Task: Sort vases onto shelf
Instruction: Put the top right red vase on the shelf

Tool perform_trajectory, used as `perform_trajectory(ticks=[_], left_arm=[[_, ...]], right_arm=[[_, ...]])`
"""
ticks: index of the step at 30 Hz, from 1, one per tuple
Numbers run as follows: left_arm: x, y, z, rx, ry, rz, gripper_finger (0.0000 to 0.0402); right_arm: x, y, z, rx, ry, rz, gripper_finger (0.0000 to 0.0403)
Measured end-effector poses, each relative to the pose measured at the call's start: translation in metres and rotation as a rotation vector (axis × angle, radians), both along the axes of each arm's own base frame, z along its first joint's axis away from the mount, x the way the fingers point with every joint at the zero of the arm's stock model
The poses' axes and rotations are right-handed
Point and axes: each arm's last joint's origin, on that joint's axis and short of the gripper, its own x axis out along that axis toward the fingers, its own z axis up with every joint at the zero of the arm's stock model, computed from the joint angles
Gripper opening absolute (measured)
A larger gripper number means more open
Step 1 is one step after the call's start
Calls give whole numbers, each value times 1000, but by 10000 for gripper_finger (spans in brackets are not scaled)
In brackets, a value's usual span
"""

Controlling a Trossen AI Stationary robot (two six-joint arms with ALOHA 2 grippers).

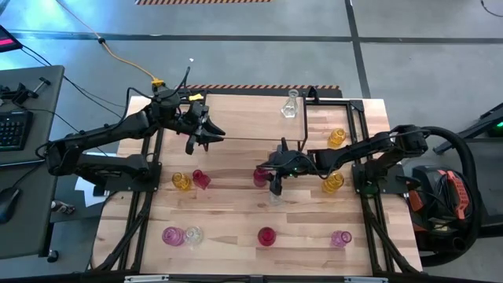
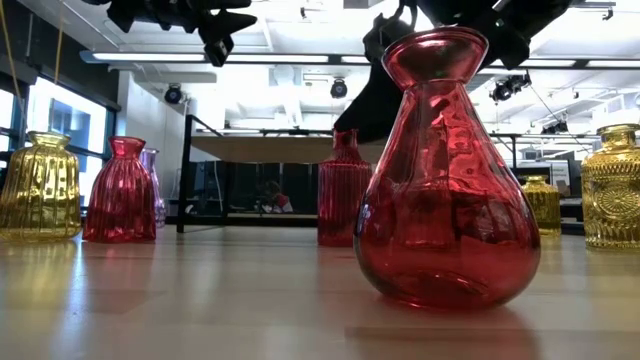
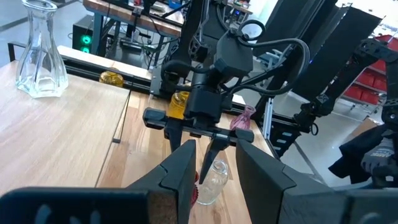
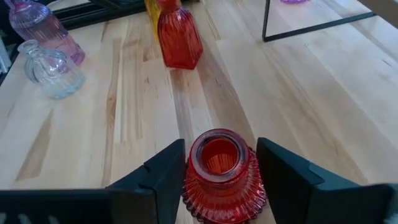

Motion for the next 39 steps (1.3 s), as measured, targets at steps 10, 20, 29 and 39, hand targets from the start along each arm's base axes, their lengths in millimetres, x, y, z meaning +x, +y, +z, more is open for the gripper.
perform_trajectory(ticks=[10,20,29,39], left_arm=[[0,0,0,1,0,0,107],[0,0,0,1,0,0,107],[0,0,0,1,0,0,107],[0,0,0,1,0,0,107]], right_arm=[[0,0,0,27,2,-10,111],[0,0,0,42,-1,-32,94],[0,-5,1,108,-20,-104,91],[-5,-6,19,131,-77,-111,90]])
